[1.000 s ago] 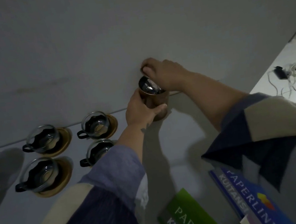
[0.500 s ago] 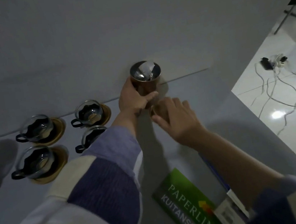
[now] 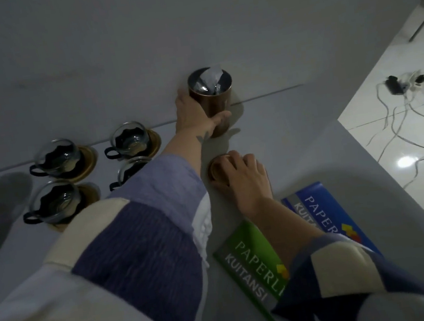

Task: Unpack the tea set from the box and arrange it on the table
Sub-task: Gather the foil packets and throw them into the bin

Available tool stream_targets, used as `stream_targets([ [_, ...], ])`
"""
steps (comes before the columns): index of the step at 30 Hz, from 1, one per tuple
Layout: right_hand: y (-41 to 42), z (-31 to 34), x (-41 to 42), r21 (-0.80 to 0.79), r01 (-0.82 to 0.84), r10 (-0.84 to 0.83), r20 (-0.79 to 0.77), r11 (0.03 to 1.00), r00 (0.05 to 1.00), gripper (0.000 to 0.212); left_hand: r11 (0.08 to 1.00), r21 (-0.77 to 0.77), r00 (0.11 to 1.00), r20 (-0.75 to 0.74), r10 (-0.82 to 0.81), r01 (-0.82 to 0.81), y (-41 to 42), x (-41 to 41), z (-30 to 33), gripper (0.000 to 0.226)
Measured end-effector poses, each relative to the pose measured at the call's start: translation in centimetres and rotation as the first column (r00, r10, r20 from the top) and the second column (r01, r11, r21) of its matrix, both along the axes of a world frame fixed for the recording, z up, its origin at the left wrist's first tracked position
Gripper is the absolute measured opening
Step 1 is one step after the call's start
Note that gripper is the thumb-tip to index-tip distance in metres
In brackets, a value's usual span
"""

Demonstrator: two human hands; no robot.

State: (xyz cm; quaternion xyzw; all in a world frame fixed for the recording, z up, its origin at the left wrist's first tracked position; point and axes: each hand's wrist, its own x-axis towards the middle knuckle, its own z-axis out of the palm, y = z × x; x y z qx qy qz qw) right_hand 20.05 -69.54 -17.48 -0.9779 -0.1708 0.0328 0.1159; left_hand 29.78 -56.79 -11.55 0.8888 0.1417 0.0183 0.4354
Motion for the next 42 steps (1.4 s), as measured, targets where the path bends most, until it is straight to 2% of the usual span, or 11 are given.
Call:
stream_targets([
  [5,0.4,1.6,-0.5,-0.106,0.014,-0.024,-0.096,0.994,0.995,0.057,0.974,0.203,0.995,-0.024,-0.095,0.098,2.4,-5.4,2.4,0.099],
  [8,1.0,4.1,-2.6,-0.141,-0.032,0.008,-0.161,0.989,0.987,0.066,0.916,0.343,0.979,-0.073,-0.192,0.205,5.2,-11.6,3.5,0.086],
  [12,3.0,6.0,-8.8,-0.146,-0.12,0.069,-0.316,0.982,0.946,0.068,0.878,0.413,0.969,-0.062,-0.239,0.243,9.0,-21.0,4.4,0.066],
  [17,5.6,5.4,-19.2,-0.21,-0.105,0.003,-0.437,0.972,0.9,0.065,0.892,0.377,0.958,-0.23,-0.171,0.249,13.0,-32.7,1.3,0.071],
  [21,7.0,3.7,-26.2,-0.177,0.036,-0.122,-0.504,0.984,0.855,0.079,0.909,0.366,0.948,-0.308,-0.083,0.199,15.0,-40.6,-2.3,0.073],
  [25,8.2,2.1,-29.7,-0.095,0.106,-0.139,-0.49,0.99,0.861,0.1,0.873,0.432,0.929,-0.365,-0.06,0.226,14.9,-46.3,-4.9,0.071],
  [30,9.8,1.9,-30.7,-0.047,0.129,-0.137,-0.393,0.991,0.909,0.118,0.883,0.429,0.937,-0.348,-0.033,0.191,15.0,-48.2,-6.7,0.081],
  [32,10.3,1.6,-30.2,-0.063,0.148,-0.161,-0.422,0.987,0.892,0.114,0.884,0.43,0.939,-0.342,-0.026,0.181,15.0,-48.1,-7.0,0.081],
  [36,10.4,1.6,-29.5,0.029,0.267,-0.211,-0.53,0.963,0.821,0.101,0.891,0.414,0.937,-0.349,-0.035,0.187,15.1,-48.2,-7.2,0.082],
  [39,10.4,2.5,-29.4,-0.008,0.191,-0.171,-0.48,0.982,0.861,0.073,0.899,0.4,0.936,-0.351,-0.029,0.178,15.1,-48.2,-7.1,0.083],
  [42,9.9,4.1,-28.5,0.07,0.211,-0.149,-0.498,0.975,0.855,0.052,0.9,0.394,0.929,-0.369,-0.031,0.186,15.1,-48.1,-6.9,0.083],
])
